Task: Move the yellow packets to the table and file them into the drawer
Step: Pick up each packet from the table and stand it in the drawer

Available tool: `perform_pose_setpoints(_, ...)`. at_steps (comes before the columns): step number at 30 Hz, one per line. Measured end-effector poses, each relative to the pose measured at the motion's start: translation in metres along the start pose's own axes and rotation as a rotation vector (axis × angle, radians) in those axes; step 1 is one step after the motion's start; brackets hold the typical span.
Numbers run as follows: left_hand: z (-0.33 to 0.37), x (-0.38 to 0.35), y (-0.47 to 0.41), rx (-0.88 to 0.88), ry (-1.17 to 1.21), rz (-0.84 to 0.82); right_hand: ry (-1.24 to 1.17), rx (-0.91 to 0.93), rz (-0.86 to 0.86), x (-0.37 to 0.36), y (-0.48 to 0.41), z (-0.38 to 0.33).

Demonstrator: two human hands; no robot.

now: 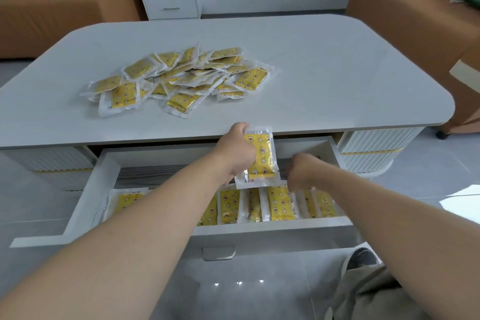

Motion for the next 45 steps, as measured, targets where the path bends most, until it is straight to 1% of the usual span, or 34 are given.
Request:
perform_pose_setpoints(1, 0.003, -0.001, -0.001, -0.020, -0.034, 0.011, -0.129, 0.031, -0.027, 0.008, 0.002, -0.002)
perform_pose_setpoints(3, 0.008, -0.007, -0.005, -0.044, -0.087, 0.020, -0.476, 0.092, -0.105, 0.024, 0.012, -0.003)
perform_pose_setpoints(5, 0.008, -0.019, -0.007, -0.050, -0.121, 0.005, -0.797, 0.150, -0.253, 0.030, 0.026, -0.007)
perform_pose_setpoints(6, 0.008, -0.026, -0.007, -0.053, -0.156, -0.008, -0.887, 0.170, -0.294, 0.033, 0.030, -0.007)
perform_pose_setpoints(8, 0.008, -0.042, -0.007, -0.064, -0.236, -0.048, -0.924, 0.170, -0.294, 0.034, 0.032, 0.001)
perform_pose_setpoints(10, 0.006, -0.056, -0.006, -0.059, -0.282, -0.091, -0.849, 0.118, -0.213, 0.030, 0.025, 0.017)
perform_pose_setpoints(12, 0.004, -0.063, -0.006, -0.049, -0.343, -0.126, -0.725, 0.046, -0.117, 0.020, 0.017, 0.036)
perform_pose_setpoints(14, 0.006, -0.065, -0.005, -0.075, -0.532, -0.133, -0.587, -0.038, -0.042, 0.011, 0.012, 0.052)
perform_pose_setpoints(16, 0.007, -0.062, -0.003, -0.094, -0.705, -0.127, -0.465, -0.107, -0.012, -0.001, 0.008, 0.065)
perform_pose_setpoints(20, 0.002, -0.063, 0.000, -0.087, -0.825, -0.163, -0.259, -0.169, -0.008, -0.018, 0.004, 0.072)
perform_pose_setpoints(22, 0.002, -0.063, -0.001, -0.104, -0.841, -0.167, -0.093, -0.175, -0.020, -0.019, 0.007, 0.069)
perform_pose_setpoints(24, 0.004, -0.059, -0.002, -0.122, -0.809, -0.152, 0.094, -0.167, 0.003, -0.015, 0.008, 0.064)
perform_pose_setpoints(26, 0.010, -0.055, -0.003, -0.141, -0.728, -0.137, 0.153, -0.196, -0.011, -0.013, 0.008, 0.062)
perform_pose_setpoints(29, 0.023, -0.042, -0.005, -0.155, -0.567, -0.117, 0.234, -0.185, -0.115, -0.004, 0.018, 0.042)
perform_pose_setpoints(31, 0.038, -0.022, -0.006, -0.187, -0.453, -0.062, 0.311, -0.087, -0.159, 0.012, 0.026, 0.013)
perform_pose_setpoints(32, 0.045, -0.008, -0.008, -0.201, -0.381, -0.020, 0.297, -0.054, -0.169, 0.020, 0.029, -0.002)
perform_pose_setpoints(34, 0.057, 0.027, -0.012, -0.220, -0.219, 0.093, 0.189, 0.009, -0.189, 0.033, 0.032, -0.034)
perform_pose_setpoints(36, 0.064, 0.071, -0.014, -0.252, -0.085, 0.264, 0.098, 0.081, -0.161, 0.046, 0.037, -0.071)
perform_pose_setpoints(38, 0.067, 0.117, -0.015, -0.296, -0.045, 0.475, 0.097, 0.184, -0.025, 0.065, 0.041, -0.112)
perform_pose_setpoints(41, 0.059, 0.171, -0.019, -0.303, -0.107, 0.720, 0.134, 0.329, 0.303, 0.089, 0.047, -0.173)
perform_pose_setpoints(43, 0.054, 0.203, -0.025, -0.290, -0.223, 0.849, 0.187, 0.386, 0.510, 0.100, 0.049, -0.212)
perform_pose_setpoints(45, 0.049, 0.234, -0.040, -0.246, -0.382, 0.911, 0.319, 0.439, 0.641, 0.111, 0.039, -0.251)
Point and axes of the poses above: each hand's wrist, its own y-axis away from the middle knuckle, its own x-axis out of the back of the hand, z = x × y, the point moved 10 cm from there along -y, towards the middle knuckle, and after that the axes turned 8 degrees about y, right-handed, at the moved point
